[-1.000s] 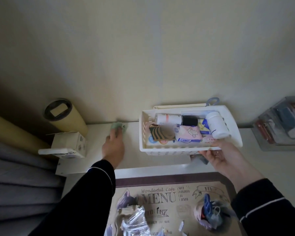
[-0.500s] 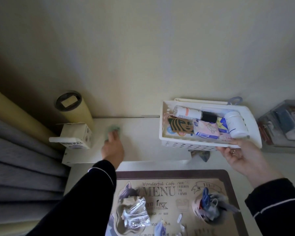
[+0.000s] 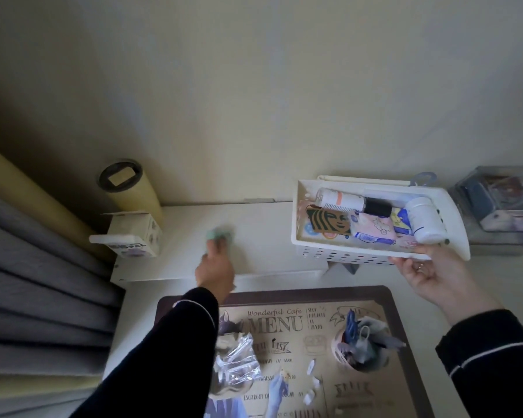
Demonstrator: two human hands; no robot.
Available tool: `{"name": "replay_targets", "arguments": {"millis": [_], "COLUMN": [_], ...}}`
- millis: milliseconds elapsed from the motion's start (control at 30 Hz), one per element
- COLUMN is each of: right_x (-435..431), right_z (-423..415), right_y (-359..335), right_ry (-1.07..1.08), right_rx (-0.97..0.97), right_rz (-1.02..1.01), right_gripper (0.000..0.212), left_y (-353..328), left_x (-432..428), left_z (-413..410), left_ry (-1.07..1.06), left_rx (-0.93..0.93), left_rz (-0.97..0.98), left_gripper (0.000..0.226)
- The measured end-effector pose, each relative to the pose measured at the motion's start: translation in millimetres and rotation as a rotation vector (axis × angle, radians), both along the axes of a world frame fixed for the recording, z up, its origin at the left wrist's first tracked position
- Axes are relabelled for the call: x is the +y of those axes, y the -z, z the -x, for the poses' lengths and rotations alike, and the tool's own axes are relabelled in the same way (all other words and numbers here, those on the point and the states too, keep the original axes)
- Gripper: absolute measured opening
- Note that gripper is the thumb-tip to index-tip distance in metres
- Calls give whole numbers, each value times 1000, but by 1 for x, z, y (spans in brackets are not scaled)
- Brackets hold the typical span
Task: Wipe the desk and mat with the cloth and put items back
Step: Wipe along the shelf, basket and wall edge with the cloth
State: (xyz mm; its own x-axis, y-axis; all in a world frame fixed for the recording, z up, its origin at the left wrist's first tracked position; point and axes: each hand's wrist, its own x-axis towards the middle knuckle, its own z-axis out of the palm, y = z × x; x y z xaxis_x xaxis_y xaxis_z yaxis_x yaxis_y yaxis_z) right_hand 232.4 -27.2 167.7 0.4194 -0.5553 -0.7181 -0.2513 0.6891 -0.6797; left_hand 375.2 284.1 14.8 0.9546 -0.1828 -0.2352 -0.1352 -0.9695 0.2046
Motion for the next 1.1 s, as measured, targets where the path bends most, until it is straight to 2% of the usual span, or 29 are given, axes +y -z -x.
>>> {"name": "replay_targets", "arguments": {"millis": [67,167,200,233,300,367,400,467,533,600,667,733,833,967,1100], "right_x": [1,6,8,11,15,19,20,23,27,30,35,44,64,85,93], "right_z": [4,7,6,6,4,2,1,-1,-5,-9,-19,-34,-61,-90,-108], "right_y": [0,0,0,1,1,1,0,-1,0,2,8,17,33,49,55], "right_ry": [-1,-12,-16,-20,-20,-22,-24,-30,-36,-47,-60,-67,-61,-87,-141], "right_rx": [-8,-20,-22,-26,-36,-31,-28,-33,-53,-88,-109,-106,-71,-90,-121], "right_rz": [12,35,37,36,28,25,24,18,9,1,-11,-39,-108,-168,-155], "right_gripper": [8,8,8,8,7,6,6,5,6,7,9,9,13,11,11], "left_y": [-5,-3,-1,-1,3,5,2,-3,-3,-2,-2,-2,2,6,6], "left_x": [16,2,-11,-28,-58,-80,-83,-73,-50,-18,9,20,15,22,47], "left_z": [-14,-6,4,15,33,44,44,37,22,4,-6,-4,12,18,9], "left_ry": [-263,-564,-572,-511,-154,266,389,462,387,134,-224,-398,-302,-174,-309], "left_rx": [31,22,9,3,-13,-12,-11,-8,-17,12,39,28,-46,-57,-78], "left_rz": [61,327,377,393,281,140,118,142,118,71,184,285,212,84,112], "left_gripper": [96,54,45,40,38,56,59,60,78,94,84,60,54,65,60]}}
